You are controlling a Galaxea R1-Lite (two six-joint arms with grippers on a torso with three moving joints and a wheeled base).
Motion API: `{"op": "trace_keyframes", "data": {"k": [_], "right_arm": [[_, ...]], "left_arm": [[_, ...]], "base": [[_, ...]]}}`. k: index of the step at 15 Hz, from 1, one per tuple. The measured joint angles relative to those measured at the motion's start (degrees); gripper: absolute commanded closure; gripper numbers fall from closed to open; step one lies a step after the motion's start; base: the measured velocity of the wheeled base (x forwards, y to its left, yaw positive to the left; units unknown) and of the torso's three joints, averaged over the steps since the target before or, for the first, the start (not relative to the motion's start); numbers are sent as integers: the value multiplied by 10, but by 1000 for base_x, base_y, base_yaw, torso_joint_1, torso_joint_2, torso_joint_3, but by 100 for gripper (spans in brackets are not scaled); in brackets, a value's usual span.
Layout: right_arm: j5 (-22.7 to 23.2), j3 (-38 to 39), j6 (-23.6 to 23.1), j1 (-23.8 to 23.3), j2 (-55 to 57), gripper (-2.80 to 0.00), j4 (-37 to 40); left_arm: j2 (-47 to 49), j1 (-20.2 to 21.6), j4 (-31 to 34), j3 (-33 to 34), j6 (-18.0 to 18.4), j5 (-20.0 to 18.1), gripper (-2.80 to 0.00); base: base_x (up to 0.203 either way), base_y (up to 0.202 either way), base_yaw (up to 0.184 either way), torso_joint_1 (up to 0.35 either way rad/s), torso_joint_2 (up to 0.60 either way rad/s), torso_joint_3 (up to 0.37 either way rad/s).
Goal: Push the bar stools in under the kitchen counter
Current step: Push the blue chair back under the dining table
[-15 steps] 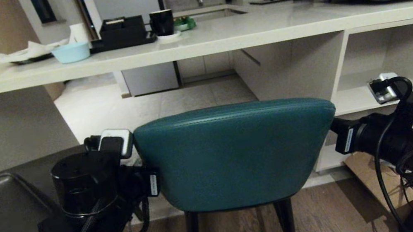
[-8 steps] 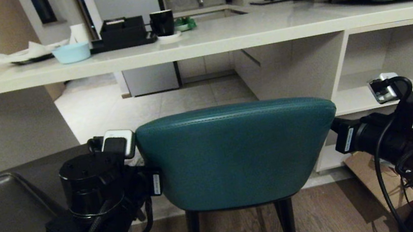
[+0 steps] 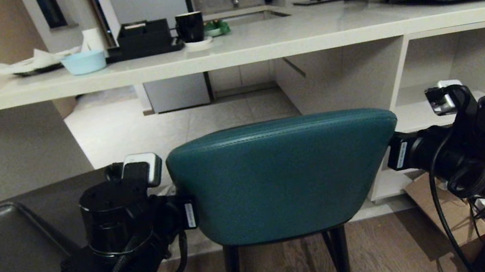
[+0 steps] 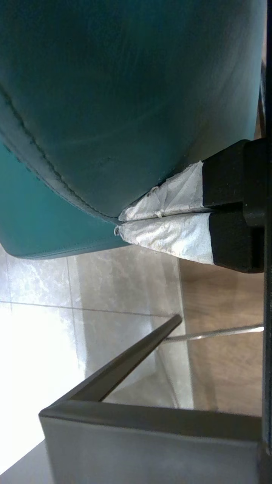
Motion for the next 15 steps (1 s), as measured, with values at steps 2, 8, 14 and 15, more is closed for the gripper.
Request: {"op": "trace_keyframes", "data": {"k": [2,8,14,15], "right_arm": [[-13,7,-1,2,0,0,-5],[-21,16,-2,12,-7,0,-2],[-21,14,-2,15,-8,0,-1],[-21,14,-2,16,-7,0,-1]], "left_arm": [[0,1,-4,7,-8,1,0],[0,1,0,14,-8,3,0],[0,1,-2,13,-7,3,0],[0,1,-2,13,-7,3,0]], "base": [[0,0,0,0,0,0],[36,0,-1,-3,0,-1],[186,0,0,2,1,4],[185,0,3,2,2,2]]}}
